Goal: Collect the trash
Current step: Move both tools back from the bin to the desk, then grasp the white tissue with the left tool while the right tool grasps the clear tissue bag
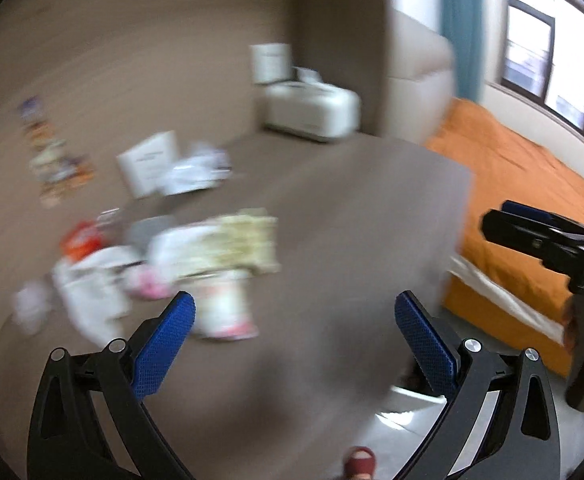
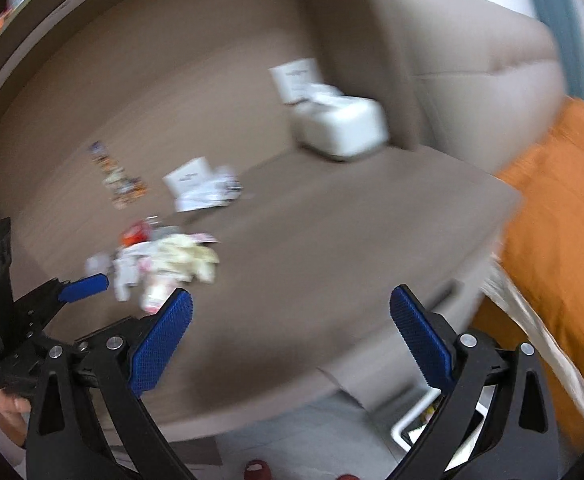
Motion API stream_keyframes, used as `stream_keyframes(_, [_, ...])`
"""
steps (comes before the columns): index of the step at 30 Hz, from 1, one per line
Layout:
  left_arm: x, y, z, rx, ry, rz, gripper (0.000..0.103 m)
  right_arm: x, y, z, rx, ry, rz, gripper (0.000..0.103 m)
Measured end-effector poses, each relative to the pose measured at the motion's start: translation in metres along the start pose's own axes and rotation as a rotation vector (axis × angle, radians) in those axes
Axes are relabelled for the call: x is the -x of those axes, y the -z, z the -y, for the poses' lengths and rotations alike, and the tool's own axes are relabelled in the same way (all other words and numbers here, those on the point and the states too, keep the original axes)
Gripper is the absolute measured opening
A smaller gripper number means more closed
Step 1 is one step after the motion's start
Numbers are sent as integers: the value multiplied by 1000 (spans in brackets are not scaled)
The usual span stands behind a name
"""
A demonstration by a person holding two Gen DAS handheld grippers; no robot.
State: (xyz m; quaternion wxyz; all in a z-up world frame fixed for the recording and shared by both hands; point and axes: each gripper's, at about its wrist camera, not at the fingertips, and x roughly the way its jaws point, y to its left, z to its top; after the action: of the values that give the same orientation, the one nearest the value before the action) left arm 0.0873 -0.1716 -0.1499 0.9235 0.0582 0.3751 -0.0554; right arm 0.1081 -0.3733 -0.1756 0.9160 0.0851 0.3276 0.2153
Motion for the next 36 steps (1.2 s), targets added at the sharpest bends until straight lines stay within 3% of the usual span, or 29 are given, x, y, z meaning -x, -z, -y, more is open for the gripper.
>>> stream_keyframes(4, [7,16,-72,78,-144,-17,98,-26,-7,-55,82,-62,-29,99])
stream_keyframes(9, [0,31,-150,139,-196,-36,98,-64,-3,-110,151,-78,-88,99])
stream_keyframes(14, [-18,28,-184,70,-125,-12,98,-105,8,-140,136,-41,-157,98])
stream_keyframes(22, [-69,12,-188,-153,-1,-7,98,-153,23,-165,194,64,-204,98])
stream_keyframes(26, [-100,5,-194,-234,56,-47,96,-175,31,-164,172,88,-232,89])
stream_keyframes(31, [-130,8,-200,-269,116,-121,85,-189,35,-160,123,111,-239,75])
stream_keyframes(34, [-141,6,-208,-197,183,-144,84,-194,34,-161,137,148,-230,65])
stream_keyframes(35, [-144,5,-210,-174,194,-152,83,-194,33,-162,145,159,-227,55])
stream_keyframes(36, [-145,5,-210,-170,188,-150,77,-195,32,-163,152,166,-223,51])
